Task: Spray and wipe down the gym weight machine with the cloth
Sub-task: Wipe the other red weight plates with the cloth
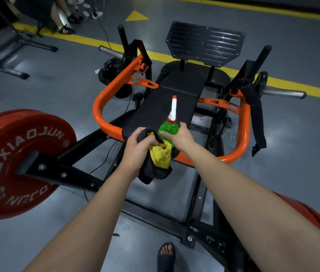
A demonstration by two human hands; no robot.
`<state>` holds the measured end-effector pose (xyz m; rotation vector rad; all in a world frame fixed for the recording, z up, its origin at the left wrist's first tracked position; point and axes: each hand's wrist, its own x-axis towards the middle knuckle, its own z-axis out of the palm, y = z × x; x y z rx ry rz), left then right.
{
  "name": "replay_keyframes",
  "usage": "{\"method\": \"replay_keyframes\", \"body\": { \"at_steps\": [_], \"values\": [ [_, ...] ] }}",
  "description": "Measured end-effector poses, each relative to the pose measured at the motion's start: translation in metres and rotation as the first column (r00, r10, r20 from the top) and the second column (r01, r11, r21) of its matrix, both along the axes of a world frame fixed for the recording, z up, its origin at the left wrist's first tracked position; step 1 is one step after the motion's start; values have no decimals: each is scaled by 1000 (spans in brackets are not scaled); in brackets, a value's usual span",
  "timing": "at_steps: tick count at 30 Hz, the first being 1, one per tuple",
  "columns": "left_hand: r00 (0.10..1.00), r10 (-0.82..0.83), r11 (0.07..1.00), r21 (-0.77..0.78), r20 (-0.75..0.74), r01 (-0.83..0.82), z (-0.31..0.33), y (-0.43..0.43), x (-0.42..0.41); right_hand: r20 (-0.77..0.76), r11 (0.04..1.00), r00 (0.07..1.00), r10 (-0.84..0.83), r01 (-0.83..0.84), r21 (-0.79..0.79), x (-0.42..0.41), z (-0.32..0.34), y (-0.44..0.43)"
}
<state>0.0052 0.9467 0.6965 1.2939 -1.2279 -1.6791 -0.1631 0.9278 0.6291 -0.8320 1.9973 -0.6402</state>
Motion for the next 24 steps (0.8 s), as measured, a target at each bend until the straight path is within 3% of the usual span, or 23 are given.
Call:
{"method": "replay_keyframes", "body": {
  "at_steps": [3, 6, 10, 12, 15, 18, 21, 24],
  "values": [
    [999, -43, 999, 1, -20, 43, 14, 11, -14, 1, 998, 998, -58, 58, 28, -9, 13, 33],
    [995, -67, 998, 1, -68, 67, 33, 35, -43, 199, 990, 970, -137, 140, 1, -20, 42, 80],
    [988, -82, 996, 35, -130, 87, 55, 80, -97, 598, 944, 756, -268, 331, 4, -51, 92, 148],
    [985, -95, 994, 39, -141, 101, 62, 107, -129, 617, 930, 734, -283, 367, -9, -71, 116, 183],
    [981, -140, 987, 54, -138, 149, 75, 162, -182, 570, 902, 777, -266, 410, -137, -104, 131, 242],
    [977, -203, 979, 23, 70, 201, 77, 218, -224, 552, 827, 777, -301, 502, -255, -134, 131, 306],
    [974, -163, 983, -55, 156, 173, 70, 267, -248, 489, 745, 789, -371, 567, -350, -156, 120, 366],
    [851, -217, 910, -217, 478, 354, 55, 314, -254, 505, 643, 724, -470, 673, -365, -180, 104, 423]
  ]
}}
